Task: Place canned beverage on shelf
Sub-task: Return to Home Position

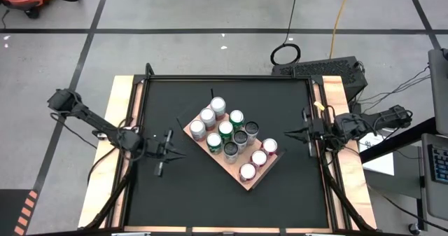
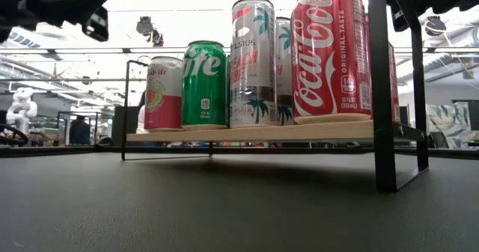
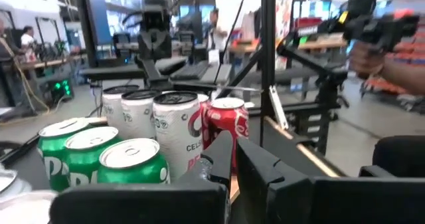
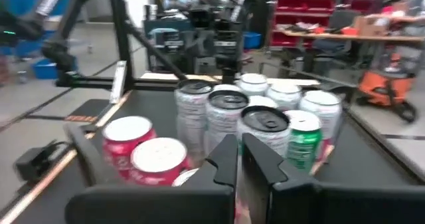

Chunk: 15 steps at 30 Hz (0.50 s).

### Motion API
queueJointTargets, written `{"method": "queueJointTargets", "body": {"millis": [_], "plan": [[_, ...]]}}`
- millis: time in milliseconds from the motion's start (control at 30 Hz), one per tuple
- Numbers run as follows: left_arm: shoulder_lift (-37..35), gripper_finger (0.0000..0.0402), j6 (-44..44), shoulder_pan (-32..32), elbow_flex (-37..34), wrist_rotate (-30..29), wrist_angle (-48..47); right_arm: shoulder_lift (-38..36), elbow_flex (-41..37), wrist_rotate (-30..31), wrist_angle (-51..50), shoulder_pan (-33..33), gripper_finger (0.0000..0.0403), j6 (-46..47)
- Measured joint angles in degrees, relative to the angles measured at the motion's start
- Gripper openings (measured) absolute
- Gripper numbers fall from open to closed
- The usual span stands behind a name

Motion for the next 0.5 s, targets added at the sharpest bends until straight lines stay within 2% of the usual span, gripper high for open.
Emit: {"method": "queueJointTargets", "body": {"millis": [200, 333, 500], "plan": [[-6.0, 0.0022, -0.1, 0.1, -6.7, 0.3, 3.7, 0.6, 0.0, -6.6, -0.4, 0.0, 0.0000, 2.8], [-8.6, 0.0022, -0.1, 0.1, -8.0, 0.0, 2.0, 0.8, -1.8, -6.2, 2.1, 0.0, 0.0000, 2.8], [-9.6, 0.0022, 0.1, 0.3, -8.0, -2.6, -1.5, 0.9, -8.4, -6.2, 11.8, 0.0, 0.0000, 0.1]]}}
